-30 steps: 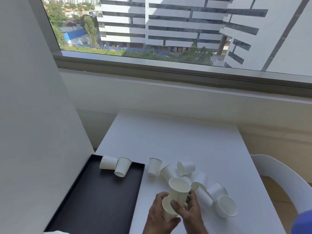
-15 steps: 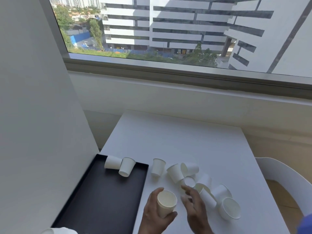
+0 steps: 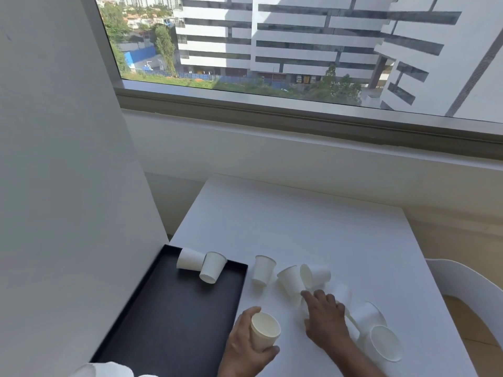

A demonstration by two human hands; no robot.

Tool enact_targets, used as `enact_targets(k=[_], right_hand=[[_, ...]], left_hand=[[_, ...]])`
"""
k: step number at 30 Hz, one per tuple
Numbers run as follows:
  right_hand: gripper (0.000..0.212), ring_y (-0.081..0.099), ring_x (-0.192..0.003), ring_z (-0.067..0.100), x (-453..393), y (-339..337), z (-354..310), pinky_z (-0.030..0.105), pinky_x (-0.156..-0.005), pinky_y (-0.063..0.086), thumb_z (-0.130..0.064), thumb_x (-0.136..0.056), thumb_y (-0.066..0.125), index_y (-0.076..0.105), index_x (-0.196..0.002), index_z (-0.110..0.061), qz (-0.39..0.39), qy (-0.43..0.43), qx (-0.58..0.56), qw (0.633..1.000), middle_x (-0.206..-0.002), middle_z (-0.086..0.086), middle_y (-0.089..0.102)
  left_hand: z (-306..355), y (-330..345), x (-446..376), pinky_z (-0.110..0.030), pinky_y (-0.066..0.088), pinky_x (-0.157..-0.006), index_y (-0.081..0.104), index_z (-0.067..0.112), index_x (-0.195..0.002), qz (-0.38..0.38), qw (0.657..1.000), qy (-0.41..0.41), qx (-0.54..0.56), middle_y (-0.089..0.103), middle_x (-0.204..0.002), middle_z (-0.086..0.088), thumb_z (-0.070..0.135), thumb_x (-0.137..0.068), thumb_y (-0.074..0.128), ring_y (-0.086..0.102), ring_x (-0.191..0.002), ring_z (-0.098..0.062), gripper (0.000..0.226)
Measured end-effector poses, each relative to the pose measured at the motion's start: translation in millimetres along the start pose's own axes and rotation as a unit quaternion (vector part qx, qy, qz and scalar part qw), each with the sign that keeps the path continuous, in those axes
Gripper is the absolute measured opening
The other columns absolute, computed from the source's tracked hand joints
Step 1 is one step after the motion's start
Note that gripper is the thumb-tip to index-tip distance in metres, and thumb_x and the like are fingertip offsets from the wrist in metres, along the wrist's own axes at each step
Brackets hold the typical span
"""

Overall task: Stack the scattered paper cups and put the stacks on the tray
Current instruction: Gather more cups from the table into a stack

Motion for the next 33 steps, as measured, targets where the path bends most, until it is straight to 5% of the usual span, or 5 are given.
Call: enact_targets(k=[8, 15, 20, 27, 33], right_hand=[[0.049, 0.060, -0.095, 0.014, 37, -7, 2, 0.029, -0.084, 0.050, -0.034, -0.070, 0.072, 0.052, -0.116, -0.030, 0.050, 0.041, -0.289, 0.955, -0.107, -0.007, 0.056], [0.057, 0.070, -0.082, 0.026, 65, -10, -11, 0.030, -0.068, 0.055, -0.012, -0.050, 0.086, 0.060, -0.099, -0.005, 0.050, 0.105, -0.743, 0.659, -0.085, 0.011, 0.075], [0.031, 0.068, -0.102, 0.011, 80, -5, -25, 0.032, -0.088, 0.049, -0.009, -0.057, 0.087, 0.072, -0.083, -0.019, 0.032, 0.024, -0.665, 0.746, -0.103, -0.005, 0.076], [0.023, 0.066, -0.101, 0.015, 78, -7, 4, 0.032, -0.082, 0.052, -0.016, -0.063, 0.075, 0.067, -0.080, -0.028, 0.110, 0.040, -0.591, 0.798, -0.106, -0.007, 0.072], [0.066, 0.031, -0.139, 0.025, 57, 9, 40, 0.034, -0.112, 0.035, -0.024, -0.076, 0.061, 0.044, -0.140, -0.029, 0.026, 0.072, -0.186, 0.980, -0.153, 0.003, 0.032]], left_hand=[[-6, 15, 8, 0.001, 0.035, -0.085, 0.043, 0.052, -0.116, -0.050, 0.999, 0.009, -0.016, 0.057, -0.117, 0.024, 0.049, -0.050, 0.083, 0.051, -0.106, 0.016, 0.078], [-2, 19, 11, -0.003, 0.042, -0.073, 0.039, 0.054, -0.120, -0.061, 0.998, -0.018, 0.023, 0.064, -0.104, 0.016, 0.043, -0.049, 0.083, 0.058, -0.094, 0.011, 0.084], [13, 18, 7, -0.023, 0.057, -0.079, 0.033, 0.045, -0.134, -0.048, 0.995, 0.036, 0.083, 0.068, -0.109, 0.017, 0.046, -0.059, 0.091, 0.066, -0.097, -0.003, 0.094], [12, 12, 4, -0.007, 0.044, -0.082, 0.017, 0.049, -0.145, -0.030, 0.997, 0.044, 0.050, 0.059, -0.109, 0.020, 0.038, -0.052, 0.087, 0.061, -0.100, -0.001, 0.117], [16, 12, 12, -0.002, 0.037, -0.090, 0.033, 0.052, -0.141, -0.035, 0.997, 0.059, 0.037, 0.057, -0.125, 0.020, 0.041, -0.053, 0.087, 0.054, -0.114, 0.004, 0.103]])
Point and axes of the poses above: each hand's wrist, its own x-axis away from the middle knuckle, its own y-axis out of the palm, z = x × y, the point moved 5 cm from there along -x, towards the middle knuckle
